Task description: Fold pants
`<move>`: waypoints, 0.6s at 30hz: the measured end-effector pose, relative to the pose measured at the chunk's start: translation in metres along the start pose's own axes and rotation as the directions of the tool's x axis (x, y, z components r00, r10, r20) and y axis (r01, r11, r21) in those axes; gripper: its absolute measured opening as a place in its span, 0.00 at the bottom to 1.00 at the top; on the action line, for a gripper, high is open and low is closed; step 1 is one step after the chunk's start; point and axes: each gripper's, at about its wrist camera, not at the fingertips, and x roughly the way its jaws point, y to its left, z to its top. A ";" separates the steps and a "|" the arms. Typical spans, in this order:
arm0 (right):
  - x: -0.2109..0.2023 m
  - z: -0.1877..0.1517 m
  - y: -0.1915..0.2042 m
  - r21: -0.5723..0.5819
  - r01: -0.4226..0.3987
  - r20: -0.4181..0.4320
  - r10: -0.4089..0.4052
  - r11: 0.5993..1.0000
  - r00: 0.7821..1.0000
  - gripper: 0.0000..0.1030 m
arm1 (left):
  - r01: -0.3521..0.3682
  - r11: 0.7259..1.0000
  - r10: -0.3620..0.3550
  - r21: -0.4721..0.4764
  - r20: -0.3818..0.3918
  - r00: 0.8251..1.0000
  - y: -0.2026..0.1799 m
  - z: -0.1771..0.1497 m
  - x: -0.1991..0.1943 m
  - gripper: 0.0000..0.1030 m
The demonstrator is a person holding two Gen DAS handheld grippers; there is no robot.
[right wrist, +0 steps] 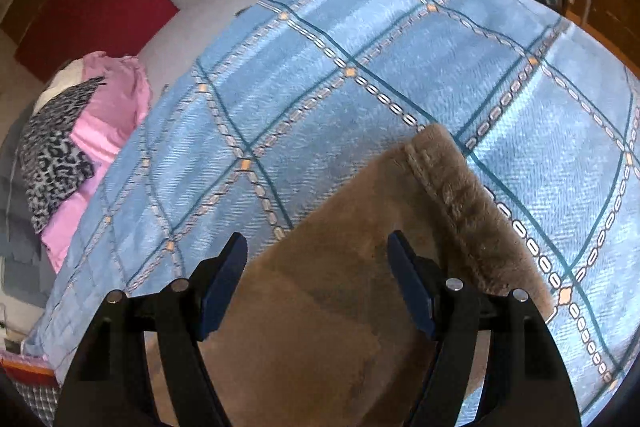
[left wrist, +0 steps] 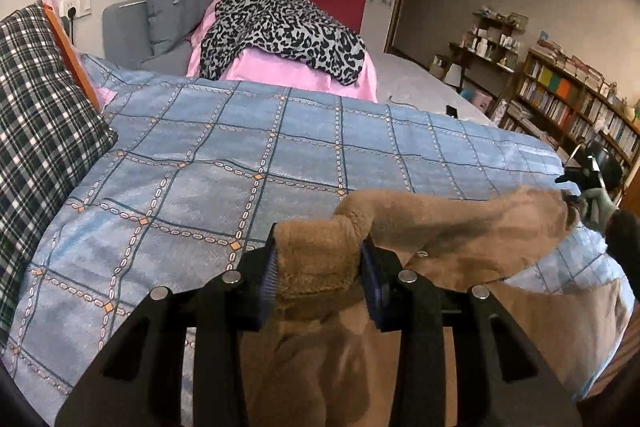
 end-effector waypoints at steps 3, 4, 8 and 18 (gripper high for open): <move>0.006 0.000 -0.001 0.009 0.016 -0.006 -0.016 1.000 1.000 0.70 | 0.025 1.000 -0.025 0.010 0.025 0.999 0.000 -0.003 -0.016 0.36; 0.007 0.000 -0.003 0.015 0.017 -0.008 -0.017 1.000 1.000 0.70 | 0.028 1.000 -0.029 0.014 0.031 0.999 -0.001 -0.003 -0.020 0.36; 0.010 0.001 -0.009 0.059 0.004 -0.018 -0.003 0.998 1.000 0.70 | 0.030 0.999 -0.030 0.024 0.036 0.999 0.001 -0.009 -0.034 0.36; 0.006 0.002 -0.022 0.126 -0.012 -0.029 0.016 0.992 0.999 0.70 | 0.013 1.000 -0.013 0.027 0.019 1.000 0.012 -0.022 -0.048 0.36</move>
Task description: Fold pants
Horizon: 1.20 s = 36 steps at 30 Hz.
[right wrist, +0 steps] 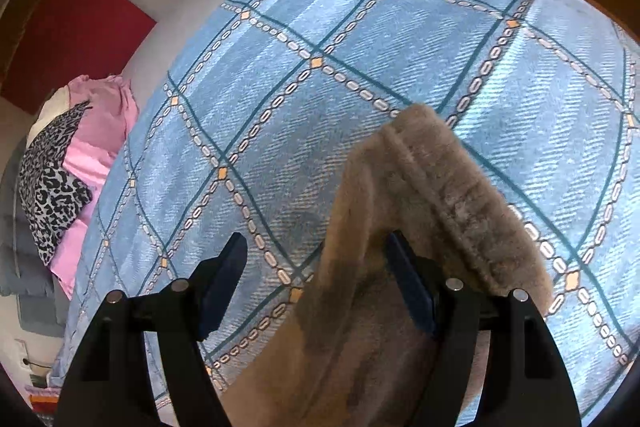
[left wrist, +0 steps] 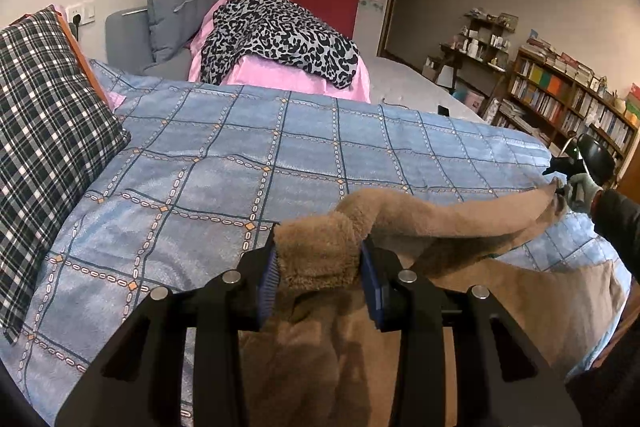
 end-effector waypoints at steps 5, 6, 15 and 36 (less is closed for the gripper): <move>-0.004 0.000 -0.015 0.015 0.016 -0.001 -0.016 1.000 1.000 0.47 | -0.003 1.000 0.003 -0.003 0.015 1.000 0.005 0.002 -0.005 0.36; -0.004 0.000 -0.017 0.015 0.017 -0.005 -0.017 1.000 1.000 0.39 | -0.002 1.000 0.002 -0.008 0.017 1.000 0.007 0.003 -0.006 0.36; -0.040 -0.010 -0.030 -0.083 -0.045 0.016 0.047 0.996 0.999 0.06 | 0.009 0.998 -0.005 -0.065 0.058 0.998 0.015 0.008 -0.007 0.36; -0.290 -0.144 -0.173 -0.031 -0.190 0.229 0.192 0.981 0.954 0.06 | 0.086 0.975 -0.059 -0.205 0.133 0.989 0.063 -0.039 -0.038 0.36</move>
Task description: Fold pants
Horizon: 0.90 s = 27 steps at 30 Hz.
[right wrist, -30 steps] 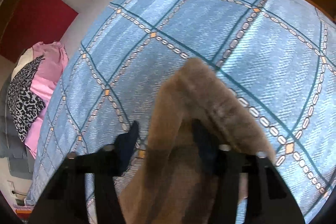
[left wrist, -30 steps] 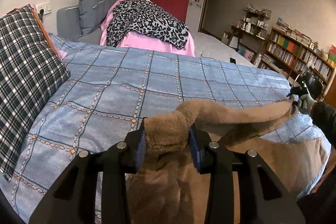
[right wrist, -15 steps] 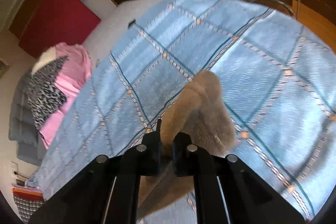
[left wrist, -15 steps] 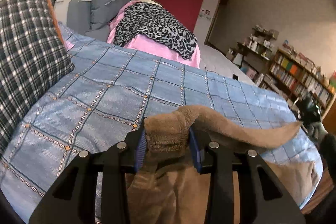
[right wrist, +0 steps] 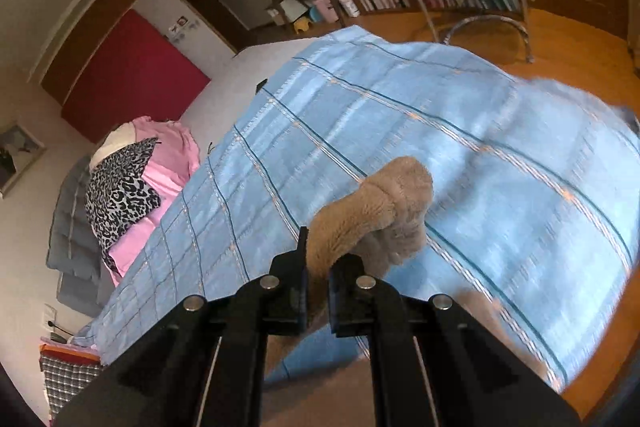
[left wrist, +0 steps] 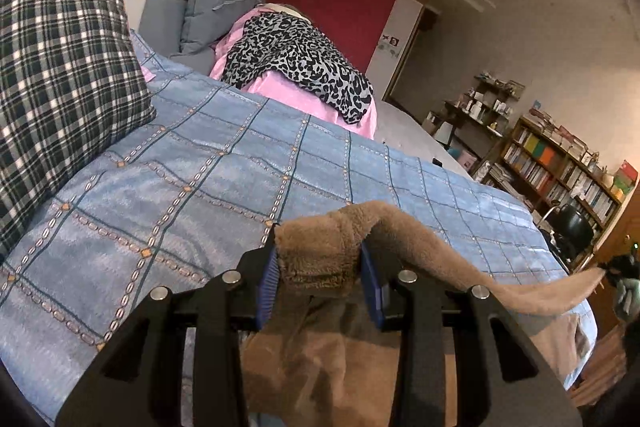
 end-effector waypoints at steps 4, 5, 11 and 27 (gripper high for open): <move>-0.022 -0.044 -0.032 -0.011 0.057 0.003 -0.057 0.998 0.998 0.06 | 0.011 1.000 -0.011 0.009 -0.004 1.000 0.011 -0.014 -0.012 0.36; -0.025 -0.056 -0.041 -0.001 0.058 -0.005 -0.058 0.998 0.998 0.06 | 0.010 1.000 -0.010 0.009 -0.008 1.000 0.012 -0.016 -0.014 0.36; -0.039 -0.104 -0.077 0.049 0.077 -0.030 -0.075 0.996 0.997 0.06 | -0.002 0.999 0.004 0.051 -0.046 0.999 0.017 -0.036 -0.026 0.36; -0.020 -0.152 -0.128 0.077 0.148 -0.070 -0.143 0.986 0.987 0.08 | -0.137 0.972 0.124 -0.189 -0.083 0.989 0.081 -0.069 -0.051 0.43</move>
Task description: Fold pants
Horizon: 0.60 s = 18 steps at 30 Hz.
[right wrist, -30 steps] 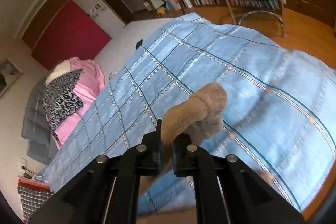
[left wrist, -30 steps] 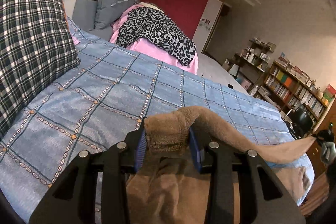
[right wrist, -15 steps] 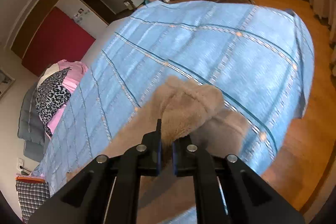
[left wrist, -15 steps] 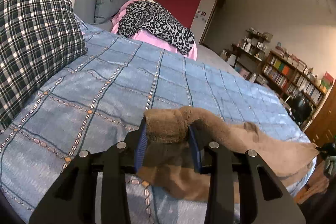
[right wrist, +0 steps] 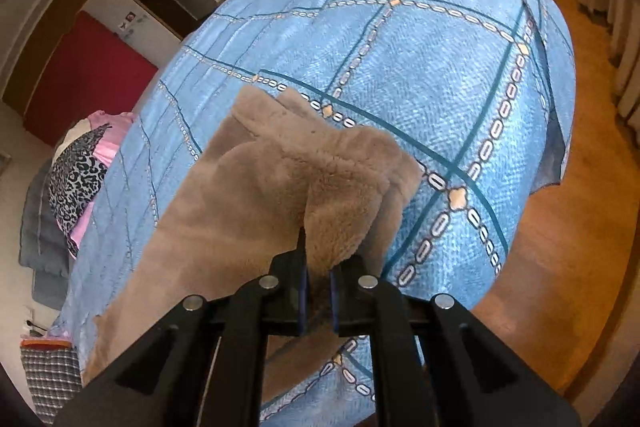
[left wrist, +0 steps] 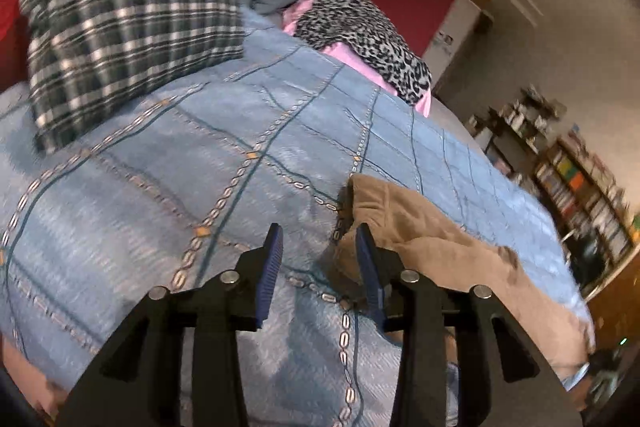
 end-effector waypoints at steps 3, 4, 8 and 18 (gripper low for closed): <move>0.003 0.003 0.002 0.008 -0.009 0.005 0.009 1.000 1.000 0.12 | 0.022 0.999 -0.022 -0.032 0.004 1.000 0.000 0.002 -0.013 0.66; 0.004 0.004 0.001 0.017 -0.015 0.004 0.015 1.000 1.000 0.14 | 0.031 0.999 -0.030 -0.032 0.006 1.000 -0.002 0.002 -0.017 0.68; 0.012 0.005 -0.001 0.051 -0.050 -0.004 0.050 0.997 0.999 0.30 | 0.098 0.993 -0.101 -0.072 -0.041 0.994 -0.015 -0.003 -0.018 0.81; 0.007 0.013 -0.010 0.084 -0.152 0.035 0.150 0.985 0.988 0.43 | 0.202 0.958 -0.243 -0.203 -0.206 0.948 -0.054 -0.032 0.036 0.82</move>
